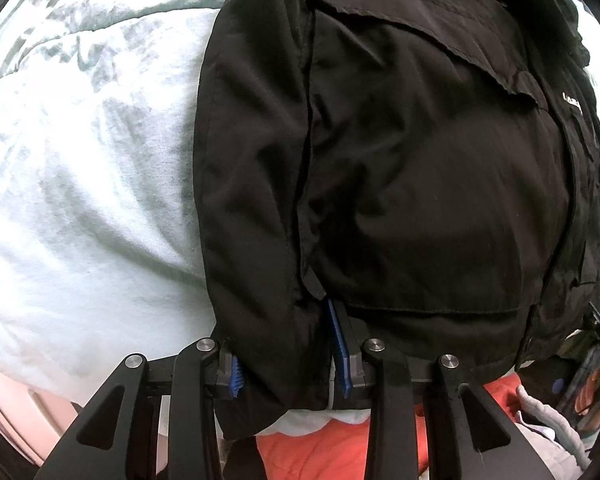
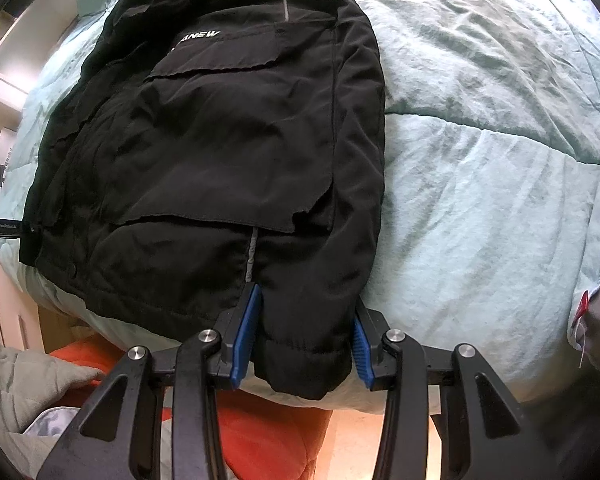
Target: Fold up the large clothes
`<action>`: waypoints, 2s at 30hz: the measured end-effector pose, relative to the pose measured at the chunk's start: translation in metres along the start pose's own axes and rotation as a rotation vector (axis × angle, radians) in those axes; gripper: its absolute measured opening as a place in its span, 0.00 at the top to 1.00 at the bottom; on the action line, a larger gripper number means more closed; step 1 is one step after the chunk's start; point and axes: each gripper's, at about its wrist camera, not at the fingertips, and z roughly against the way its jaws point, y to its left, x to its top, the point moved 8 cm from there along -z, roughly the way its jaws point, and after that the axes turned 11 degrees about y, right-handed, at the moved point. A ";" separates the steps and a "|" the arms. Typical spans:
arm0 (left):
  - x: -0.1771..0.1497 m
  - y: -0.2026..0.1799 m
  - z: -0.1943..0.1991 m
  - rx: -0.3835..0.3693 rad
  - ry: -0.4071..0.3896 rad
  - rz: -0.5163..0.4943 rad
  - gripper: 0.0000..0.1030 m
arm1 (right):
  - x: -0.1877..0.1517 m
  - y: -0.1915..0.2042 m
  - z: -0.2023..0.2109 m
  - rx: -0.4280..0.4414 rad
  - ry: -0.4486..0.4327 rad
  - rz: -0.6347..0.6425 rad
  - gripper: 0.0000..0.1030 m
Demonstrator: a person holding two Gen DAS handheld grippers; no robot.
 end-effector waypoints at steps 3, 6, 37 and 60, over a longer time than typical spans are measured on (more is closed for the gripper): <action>0.000 0.001 0.000 -0.007 0.002 0.001 0.66 | 0.002 0.000 0.000 -0.004 0.005 0.001 0.54; 0.000 0.002 -0.001 -0.016 0.005 0.001 0.66 | 0.004 0.001 -0.001 -0.010 0.010 0.000 0.54; 0.001 0.006 -0.007 -0.051 0.015 0.004 0.66 | 0.017 0.002 -0.004 -0.032 0.021 -0.004 0.54; -0.007 0.012 -0.005 -0.088 -0.013 -0.021 0.66 | 0.022 0.015 -0.001 -0.089 0.023 -0.013 0.54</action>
